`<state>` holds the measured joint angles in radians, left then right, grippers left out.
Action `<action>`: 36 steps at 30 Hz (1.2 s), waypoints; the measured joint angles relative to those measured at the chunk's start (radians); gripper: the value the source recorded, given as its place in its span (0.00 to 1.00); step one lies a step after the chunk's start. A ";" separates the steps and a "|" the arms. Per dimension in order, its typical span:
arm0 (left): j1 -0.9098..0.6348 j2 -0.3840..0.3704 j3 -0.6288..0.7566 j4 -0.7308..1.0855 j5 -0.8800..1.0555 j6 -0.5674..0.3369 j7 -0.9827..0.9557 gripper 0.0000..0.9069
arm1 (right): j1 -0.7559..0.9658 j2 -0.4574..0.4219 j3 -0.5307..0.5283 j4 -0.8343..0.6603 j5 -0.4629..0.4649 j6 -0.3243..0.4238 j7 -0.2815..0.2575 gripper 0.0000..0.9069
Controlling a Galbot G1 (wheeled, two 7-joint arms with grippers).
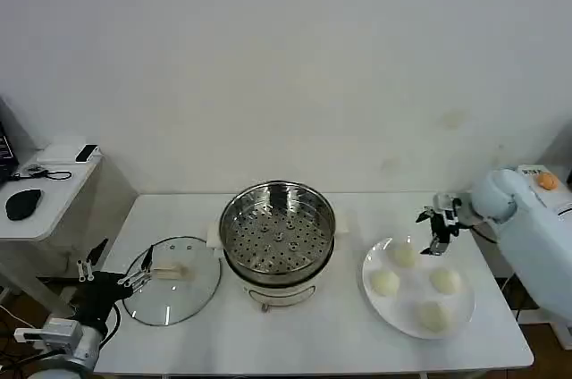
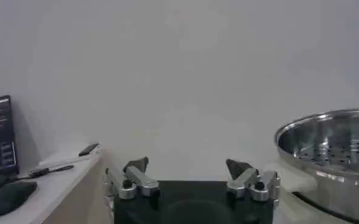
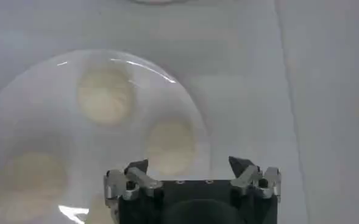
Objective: Take steamed baozi put them in steamer then cover it.
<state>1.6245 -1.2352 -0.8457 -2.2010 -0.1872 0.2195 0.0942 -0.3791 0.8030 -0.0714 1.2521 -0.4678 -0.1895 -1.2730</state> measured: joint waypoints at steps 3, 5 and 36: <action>-0.003 0.005 0.000 0.006 0.001 0.000 0.000 1.00 | -0.005 0.017 -0.005 -0.017 -0.020 0.005 0.003 1.00; -0.004 0.005 0.000 0.009 0.001 0.000 0.000 1.00 | -0.006 0.028 -0.007 -0.028 -0.030 0.006 0.006 1.00; -0.027 0.021 -0.002 0.056 0.002 -0.002 0.003 1.00 | -0.005 0.091 -0.017 -0.132 -0.097 0.009 0.040 1.00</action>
<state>1.5978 -1.2146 -0.8475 -2.1453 -0.1852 0.2180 0.0971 -0.3839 0.8945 -0.0888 1.1196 -0.5643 -0.1808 -1.2326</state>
